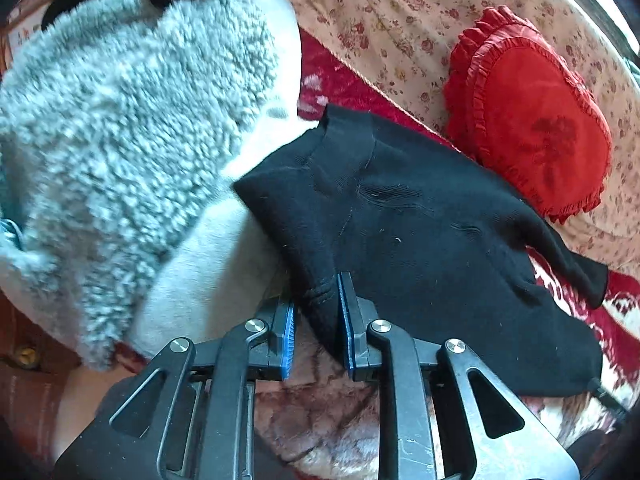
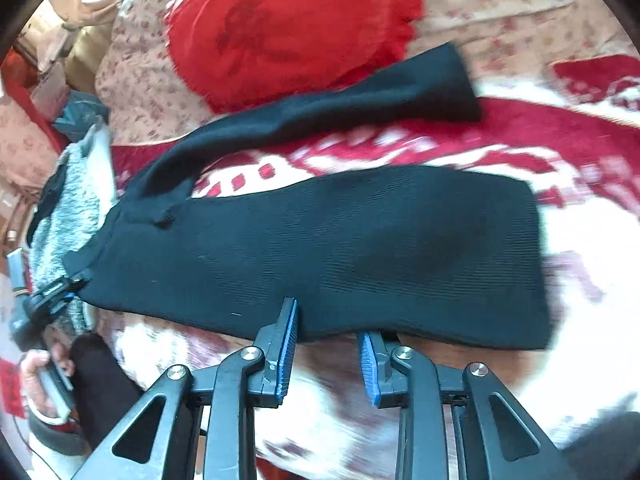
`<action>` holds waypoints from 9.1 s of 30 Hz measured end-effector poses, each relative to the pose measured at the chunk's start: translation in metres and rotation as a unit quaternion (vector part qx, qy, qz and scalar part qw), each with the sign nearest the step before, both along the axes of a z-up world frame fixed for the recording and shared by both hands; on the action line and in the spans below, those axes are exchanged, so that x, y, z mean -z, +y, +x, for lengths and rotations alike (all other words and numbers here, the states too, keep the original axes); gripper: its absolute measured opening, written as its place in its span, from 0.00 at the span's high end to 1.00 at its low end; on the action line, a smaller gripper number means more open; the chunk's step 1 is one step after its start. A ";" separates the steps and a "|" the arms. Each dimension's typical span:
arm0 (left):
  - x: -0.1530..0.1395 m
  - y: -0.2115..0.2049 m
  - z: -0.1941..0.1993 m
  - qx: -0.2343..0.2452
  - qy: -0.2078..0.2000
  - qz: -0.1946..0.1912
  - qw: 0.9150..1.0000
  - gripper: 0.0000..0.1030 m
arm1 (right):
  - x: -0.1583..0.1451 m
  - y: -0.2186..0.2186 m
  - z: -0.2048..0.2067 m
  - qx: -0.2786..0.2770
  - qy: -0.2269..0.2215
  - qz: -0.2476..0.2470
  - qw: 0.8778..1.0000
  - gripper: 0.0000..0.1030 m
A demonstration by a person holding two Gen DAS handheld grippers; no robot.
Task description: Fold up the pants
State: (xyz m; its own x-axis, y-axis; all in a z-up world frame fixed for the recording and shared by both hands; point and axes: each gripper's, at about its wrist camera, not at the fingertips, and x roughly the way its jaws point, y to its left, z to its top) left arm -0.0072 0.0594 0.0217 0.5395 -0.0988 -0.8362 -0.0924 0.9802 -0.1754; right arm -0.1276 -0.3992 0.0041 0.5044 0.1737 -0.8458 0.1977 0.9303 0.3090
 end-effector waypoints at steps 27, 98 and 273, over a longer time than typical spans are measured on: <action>0.035 -0.031 0.019 0.021 0.039 0.035 0.998 0.61 | 0.005 -0.070 0.025 0.094 0.032 -0.196 0.976 0.94; -0.015 0.050 0.022 -0.066 -0.032 -0.070 0.995 0.27 | 0.006 0.291 0.106 -0.343 -0.118 -0.056 0.930 0.92; 0.009 -0.093 -0.022 0.086 0.008 0.003 0.996 0.27 | -0.008 0.035 -0.010 -0.048 -0.023 0.076 0.996 0.80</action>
State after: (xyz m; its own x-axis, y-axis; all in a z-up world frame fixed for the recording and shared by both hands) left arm -0.0289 -0.0331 0.0126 0.5011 -0.1823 -0.8460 0.0734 0.9830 -0.1684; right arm -0.1377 -0.3639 0.0124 0.5169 0.3468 -0.7826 0.0929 0.8861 0.4540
